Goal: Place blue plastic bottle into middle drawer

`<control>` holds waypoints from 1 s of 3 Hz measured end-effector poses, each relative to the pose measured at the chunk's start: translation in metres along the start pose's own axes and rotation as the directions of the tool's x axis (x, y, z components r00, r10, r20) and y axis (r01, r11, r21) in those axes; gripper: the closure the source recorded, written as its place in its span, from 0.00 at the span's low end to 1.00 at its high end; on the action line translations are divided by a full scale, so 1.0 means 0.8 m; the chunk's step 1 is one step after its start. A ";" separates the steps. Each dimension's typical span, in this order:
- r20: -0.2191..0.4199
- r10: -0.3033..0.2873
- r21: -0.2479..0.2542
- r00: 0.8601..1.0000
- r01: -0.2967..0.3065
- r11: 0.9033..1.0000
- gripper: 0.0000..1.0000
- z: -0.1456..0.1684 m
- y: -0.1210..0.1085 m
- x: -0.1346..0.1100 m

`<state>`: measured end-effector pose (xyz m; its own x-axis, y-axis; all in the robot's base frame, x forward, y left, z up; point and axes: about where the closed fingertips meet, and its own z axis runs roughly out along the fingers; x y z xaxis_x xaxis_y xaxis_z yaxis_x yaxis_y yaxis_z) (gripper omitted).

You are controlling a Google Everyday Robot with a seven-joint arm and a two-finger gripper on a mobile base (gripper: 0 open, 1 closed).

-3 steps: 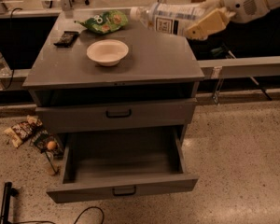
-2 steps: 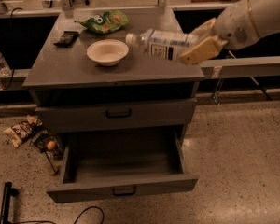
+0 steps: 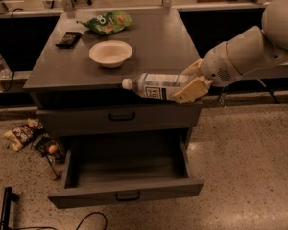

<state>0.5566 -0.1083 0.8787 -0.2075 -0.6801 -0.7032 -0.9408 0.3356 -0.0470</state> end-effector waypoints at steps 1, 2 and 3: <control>0.084 0.047 -0.053 0.995 -0.043 0.998 1.00 0.036 0.023 0.009; 0.195 0.081 -0.140 0.978 -0.054 0.989 1.00 0.098 0.059 0.022; 0.267 0.038 -0.198 0.963 0.016 0.980 1.00 0.167 0.087 0.034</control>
Offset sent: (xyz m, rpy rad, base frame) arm -0.0502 0.1040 -0.1360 0.4184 0.0917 0.1539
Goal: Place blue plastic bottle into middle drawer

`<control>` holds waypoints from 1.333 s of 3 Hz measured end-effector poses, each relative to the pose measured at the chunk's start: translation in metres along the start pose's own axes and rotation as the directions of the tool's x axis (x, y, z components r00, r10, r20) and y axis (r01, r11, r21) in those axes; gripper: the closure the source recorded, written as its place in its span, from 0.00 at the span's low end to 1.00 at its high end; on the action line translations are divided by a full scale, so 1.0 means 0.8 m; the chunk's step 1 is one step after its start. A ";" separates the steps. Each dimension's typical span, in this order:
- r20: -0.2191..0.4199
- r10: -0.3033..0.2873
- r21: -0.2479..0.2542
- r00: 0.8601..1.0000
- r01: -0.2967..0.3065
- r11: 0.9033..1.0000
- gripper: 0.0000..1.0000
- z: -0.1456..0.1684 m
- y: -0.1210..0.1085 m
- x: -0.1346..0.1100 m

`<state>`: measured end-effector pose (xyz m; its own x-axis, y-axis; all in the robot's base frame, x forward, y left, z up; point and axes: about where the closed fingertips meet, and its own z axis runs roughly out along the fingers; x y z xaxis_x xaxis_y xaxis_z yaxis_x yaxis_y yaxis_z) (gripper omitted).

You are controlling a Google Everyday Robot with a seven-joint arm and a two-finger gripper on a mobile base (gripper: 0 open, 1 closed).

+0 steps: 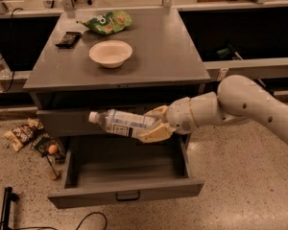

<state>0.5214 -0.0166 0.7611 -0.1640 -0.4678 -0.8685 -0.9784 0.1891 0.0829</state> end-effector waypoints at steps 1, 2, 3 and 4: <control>-0.064 -0.100 -0.065 0.993 0.096 0.993 1.00 0.085 0.014 0.067; -0.157 -0.121 -0.053 0.980 0.114 0.992 1.00 0.133 -0.002 0.114; -0.161 -0.131 -0.059 0.978 0.123 0.991 1.00 0.139 -0.001 0.118; -0.254 -0.190 -0.064 0.948 0.180 0.982 1.00 0.174 -0.027 0.231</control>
Offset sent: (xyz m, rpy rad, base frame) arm 0.0157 0.0604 -0.1913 -0.2802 -0.0546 0.0960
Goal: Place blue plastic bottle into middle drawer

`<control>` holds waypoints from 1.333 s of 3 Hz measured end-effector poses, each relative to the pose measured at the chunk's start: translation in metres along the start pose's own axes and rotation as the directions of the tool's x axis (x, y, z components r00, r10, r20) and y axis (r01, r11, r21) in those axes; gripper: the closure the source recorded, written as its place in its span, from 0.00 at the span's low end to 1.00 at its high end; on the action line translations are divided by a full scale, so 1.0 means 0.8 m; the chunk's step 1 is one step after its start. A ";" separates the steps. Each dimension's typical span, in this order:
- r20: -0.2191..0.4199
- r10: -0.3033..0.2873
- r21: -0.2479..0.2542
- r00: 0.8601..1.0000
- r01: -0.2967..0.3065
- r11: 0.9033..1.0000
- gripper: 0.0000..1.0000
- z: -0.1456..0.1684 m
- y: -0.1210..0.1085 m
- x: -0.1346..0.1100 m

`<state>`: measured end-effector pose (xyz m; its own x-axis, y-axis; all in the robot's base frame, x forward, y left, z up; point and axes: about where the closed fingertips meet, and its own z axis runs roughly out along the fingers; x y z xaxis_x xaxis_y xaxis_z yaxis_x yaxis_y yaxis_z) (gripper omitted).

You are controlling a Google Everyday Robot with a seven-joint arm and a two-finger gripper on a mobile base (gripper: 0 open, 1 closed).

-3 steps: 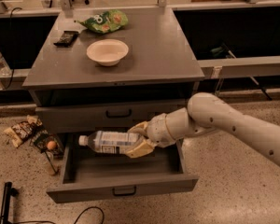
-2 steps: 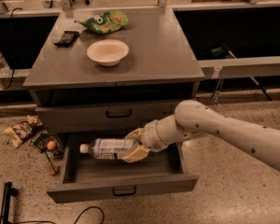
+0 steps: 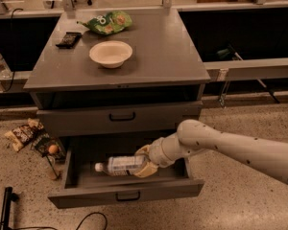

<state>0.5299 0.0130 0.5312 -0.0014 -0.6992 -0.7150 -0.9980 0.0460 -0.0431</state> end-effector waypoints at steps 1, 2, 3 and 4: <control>-0.040 -0.015 0.020 0.999 0.015 1.000 1.00 0.031 -0.012 0.060; -0.065 -0.040 0.065 0.997 0.044 0.997 1.00 0.049 -0.031 0.086; -0.073 -0.072 0.098 0.995 0.079 0.992 0.85 0.065 -0.057 0.092; -0.076 -0.077 0.099 0.994 0.085 0.991 0.63 0.079 -0.071 0.100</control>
Offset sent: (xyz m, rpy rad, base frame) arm 0.0523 -0.0313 -0.1029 -0.1017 -0.1481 -0.0497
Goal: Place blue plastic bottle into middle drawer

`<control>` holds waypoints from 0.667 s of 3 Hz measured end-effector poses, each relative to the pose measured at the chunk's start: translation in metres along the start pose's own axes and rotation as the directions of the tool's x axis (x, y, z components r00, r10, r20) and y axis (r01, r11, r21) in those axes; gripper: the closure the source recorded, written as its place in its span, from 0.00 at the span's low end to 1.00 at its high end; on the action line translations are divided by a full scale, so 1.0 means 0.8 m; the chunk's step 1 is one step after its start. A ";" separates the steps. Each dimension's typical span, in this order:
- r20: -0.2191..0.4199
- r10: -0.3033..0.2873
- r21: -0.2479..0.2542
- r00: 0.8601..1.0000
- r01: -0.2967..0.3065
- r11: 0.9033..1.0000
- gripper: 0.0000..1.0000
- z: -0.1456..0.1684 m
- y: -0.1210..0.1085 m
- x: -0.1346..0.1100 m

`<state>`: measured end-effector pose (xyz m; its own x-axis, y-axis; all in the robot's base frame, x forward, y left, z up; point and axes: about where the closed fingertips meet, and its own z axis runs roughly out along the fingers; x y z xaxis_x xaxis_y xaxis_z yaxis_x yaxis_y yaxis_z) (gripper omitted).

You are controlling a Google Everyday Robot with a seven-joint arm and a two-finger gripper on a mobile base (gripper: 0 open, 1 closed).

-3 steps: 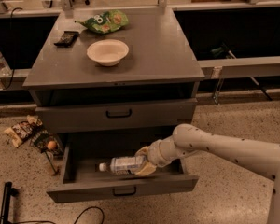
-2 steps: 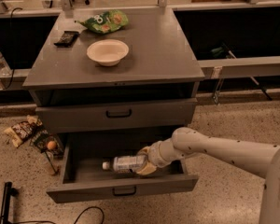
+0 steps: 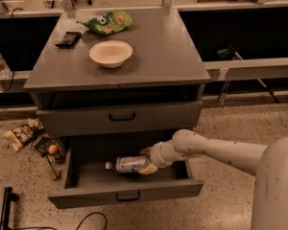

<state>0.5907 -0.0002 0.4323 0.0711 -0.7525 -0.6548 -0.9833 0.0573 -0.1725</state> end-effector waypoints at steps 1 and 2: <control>-0.005 0.010 -0.011 1.000 -0.010 1.000 0.40 0.011 -0.005 0.008; 0.007 0.065 0.004 0.998 -0.065 0.998 0.37 0.001 -0.008 0.013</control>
Offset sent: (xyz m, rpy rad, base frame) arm 0.0105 -0.0172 -0.0012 0.0466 0.0535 -0.0955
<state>0.5980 -0.0075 0.4259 0.0079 -0.7426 -0.6697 -0.9852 0.1089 -0.1323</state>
